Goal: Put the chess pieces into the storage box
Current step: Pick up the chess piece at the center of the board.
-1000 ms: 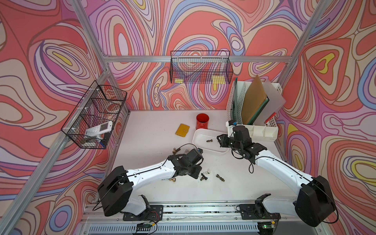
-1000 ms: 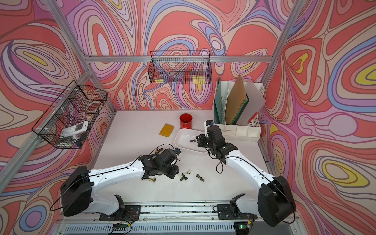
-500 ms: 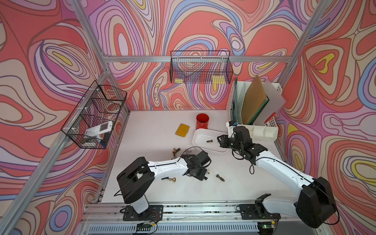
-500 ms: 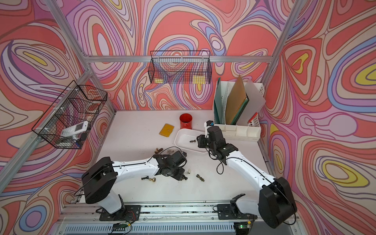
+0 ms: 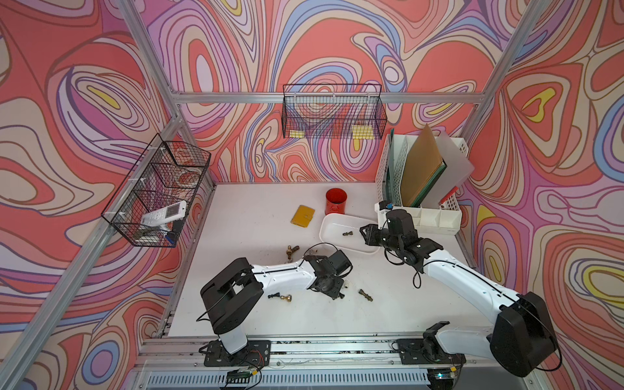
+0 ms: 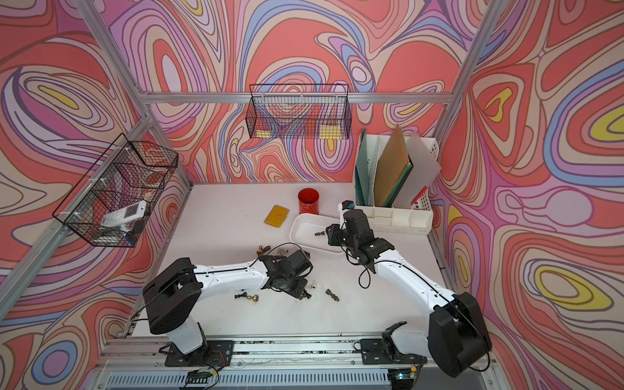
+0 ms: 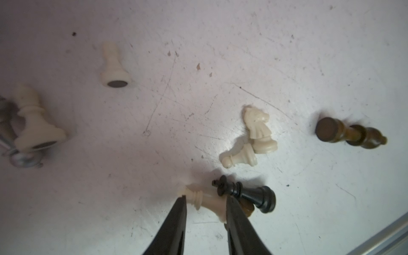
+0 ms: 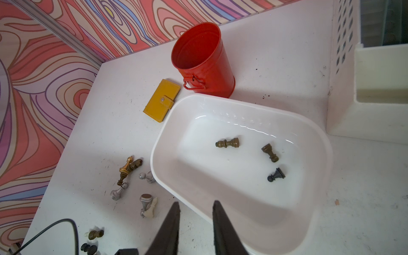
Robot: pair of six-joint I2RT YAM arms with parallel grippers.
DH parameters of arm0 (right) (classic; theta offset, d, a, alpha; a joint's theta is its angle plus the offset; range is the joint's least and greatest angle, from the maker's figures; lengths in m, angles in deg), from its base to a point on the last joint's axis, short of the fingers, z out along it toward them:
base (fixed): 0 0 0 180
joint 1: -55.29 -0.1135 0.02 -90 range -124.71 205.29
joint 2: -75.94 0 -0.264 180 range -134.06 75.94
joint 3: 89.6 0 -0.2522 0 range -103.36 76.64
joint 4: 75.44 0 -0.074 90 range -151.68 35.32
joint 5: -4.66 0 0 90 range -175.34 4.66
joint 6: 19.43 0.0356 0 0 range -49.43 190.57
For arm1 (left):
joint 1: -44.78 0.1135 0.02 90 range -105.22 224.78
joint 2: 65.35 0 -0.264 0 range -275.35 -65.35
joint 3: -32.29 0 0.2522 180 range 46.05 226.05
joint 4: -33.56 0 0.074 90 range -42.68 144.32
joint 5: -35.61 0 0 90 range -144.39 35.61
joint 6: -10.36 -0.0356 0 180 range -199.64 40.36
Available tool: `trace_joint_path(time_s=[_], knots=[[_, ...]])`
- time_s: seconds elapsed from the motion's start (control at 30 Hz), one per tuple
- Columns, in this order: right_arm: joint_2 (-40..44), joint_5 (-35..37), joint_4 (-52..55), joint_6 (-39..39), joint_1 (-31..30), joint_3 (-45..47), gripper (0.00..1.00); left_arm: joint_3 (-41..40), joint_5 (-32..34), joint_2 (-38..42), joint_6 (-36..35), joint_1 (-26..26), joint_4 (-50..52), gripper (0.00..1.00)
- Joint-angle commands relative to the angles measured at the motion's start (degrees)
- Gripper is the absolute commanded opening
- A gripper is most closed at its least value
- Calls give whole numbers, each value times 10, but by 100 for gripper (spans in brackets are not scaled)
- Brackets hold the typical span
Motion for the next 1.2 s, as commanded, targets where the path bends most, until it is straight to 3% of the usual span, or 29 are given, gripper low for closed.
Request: trace_joint_path(time_s=[0.0,0.2,0.6,1.17], knots=[[-6,-2,7,2,-3,-1,28,13,32,-19,8,-4,54,35],[-9,-4,6,3,-3,-1,28,19,69,-14,9,-6,89,37],[-14,-8,10,1,-3,-6,28,23,82,-32,-24,-6,111,35],[-8,-5,9,-4,-3,-9,28,69,99,-49,-59,-6,187,14]])
